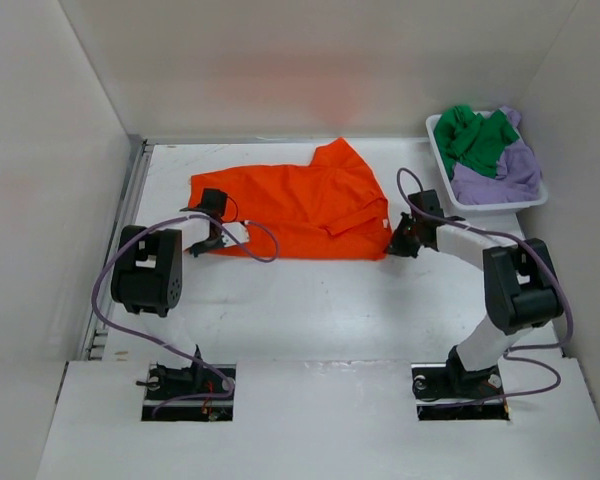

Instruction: Fold and stack the t-shirts

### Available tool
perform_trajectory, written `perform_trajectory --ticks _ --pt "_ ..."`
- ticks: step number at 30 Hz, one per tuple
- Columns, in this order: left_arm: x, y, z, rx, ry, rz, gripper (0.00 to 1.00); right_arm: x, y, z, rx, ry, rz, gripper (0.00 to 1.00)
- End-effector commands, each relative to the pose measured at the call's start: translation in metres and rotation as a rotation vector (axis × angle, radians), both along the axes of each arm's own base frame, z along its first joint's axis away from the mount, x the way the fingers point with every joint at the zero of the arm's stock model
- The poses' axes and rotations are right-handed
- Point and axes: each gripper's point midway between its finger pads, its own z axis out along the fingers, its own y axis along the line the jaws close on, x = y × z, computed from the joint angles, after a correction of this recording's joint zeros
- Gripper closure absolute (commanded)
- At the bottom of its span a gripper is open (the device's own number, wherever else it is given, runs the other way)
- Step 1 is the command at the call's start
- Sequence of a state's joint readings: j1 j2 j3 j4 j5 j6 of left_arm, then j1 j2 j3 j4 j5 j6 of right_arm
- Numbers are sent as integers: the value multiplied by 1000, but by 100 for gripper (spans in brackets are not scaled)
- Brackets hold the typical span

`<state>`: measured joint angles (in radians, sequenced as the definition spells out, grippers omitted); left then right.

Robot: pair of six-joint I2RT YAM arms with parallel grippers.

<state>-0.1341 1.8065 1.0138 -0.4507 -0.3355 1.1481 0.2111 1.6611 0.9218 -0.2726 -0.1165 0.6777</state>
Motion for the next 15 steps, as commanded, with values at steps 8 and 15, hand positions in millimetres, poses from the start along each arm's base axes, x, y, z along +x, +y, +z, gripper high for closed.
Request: perform_trajectory --ticks 8,15 --pt "-79 10 28 -72 125 63 100 -59 14 17 31 15 37 100" --pt "-153 4 28 -47 263 85 98 -113 23 21 59 82 21 99"
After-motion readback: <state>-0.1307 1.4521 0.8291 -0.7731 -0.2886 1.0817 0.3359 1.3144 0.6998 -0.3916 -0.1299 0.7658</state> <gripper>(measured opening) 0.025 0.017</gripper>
